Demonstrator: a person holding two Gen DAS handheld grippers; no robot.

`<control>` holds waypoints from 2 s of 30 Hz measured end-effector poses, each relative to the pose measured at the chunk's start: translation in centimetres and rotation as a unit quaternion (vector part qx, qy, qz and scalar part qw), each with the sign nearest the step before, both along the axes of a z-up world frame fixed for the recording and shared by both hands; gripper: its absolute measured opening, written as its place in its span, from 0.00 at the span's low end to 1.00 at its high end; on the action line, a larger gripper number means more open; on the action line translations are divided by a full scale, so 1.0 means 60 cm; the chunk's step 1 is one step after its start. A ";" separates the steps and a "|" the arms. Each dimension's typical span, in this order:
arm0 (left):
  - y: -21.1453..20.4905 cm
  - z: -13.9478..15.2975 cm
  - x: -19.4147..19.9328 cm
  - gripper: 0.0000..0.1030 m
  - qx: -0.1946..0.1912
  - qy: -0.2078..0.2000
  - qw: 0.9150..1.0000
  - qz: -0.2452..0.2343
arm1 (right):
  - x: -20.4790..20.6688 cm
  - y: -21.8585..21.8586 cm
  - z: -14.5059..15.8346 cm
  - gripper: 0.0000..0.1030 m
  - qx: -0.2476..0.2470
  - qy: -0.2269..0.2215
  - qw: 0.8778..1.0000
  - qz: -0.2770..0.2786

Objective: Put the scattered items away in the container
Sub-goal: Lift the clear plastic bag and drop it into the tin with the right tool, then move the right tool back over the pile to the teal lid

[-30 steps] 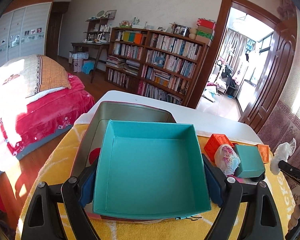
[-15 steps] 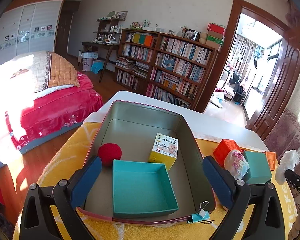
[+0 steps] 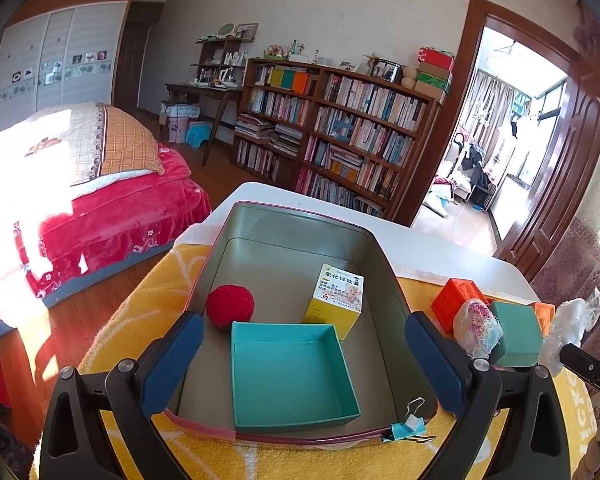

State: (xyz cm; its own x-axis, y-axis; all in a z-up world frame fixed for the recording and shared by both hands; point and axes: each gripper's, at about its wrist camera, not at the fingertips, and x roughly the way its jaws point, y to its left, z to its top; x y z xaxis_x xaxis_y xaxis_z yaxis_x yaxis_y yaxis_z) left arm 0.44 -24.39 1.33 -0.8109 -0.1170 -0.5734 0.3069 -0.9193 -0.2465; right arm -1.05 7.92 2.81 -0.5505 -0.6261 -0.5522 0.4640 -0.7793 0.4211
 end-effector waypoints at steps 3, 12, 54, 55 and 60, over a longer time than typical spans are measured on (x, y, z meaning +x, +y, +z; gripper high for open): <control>-0.006 -0.001 0.003 0.99 0.003 0.000 1.000 0.003 | 0.002 -0.027 0.015 0.36 -0.002 0.004 1.000 0.017; -0.026 0.001 0.018 0.99 0.022 0.008 1.000 0.017 | 0.005 -0.150 0.056 0.36 0.008 0.036 0.995 0.090; -0.019 -0.006 0.021 0.99 0.022 0.001 0.999 0.023 | -0.004 -0.175 0.012 0.70 -0.004 0.000 0.998 0.062; -0.018 -0.007 0.021 0.99 0.021 0.001 1.000 0.022 | -0.005 -0.172 0.013 0.71 -0.006 0.000 0.998 0.059; -0.011 -0.006 0.020 0.99 0.019 0.000 1.000 0.017 | -0.011 -0.158 0.014 0.72 -0.010 -0.005 0.999 0.043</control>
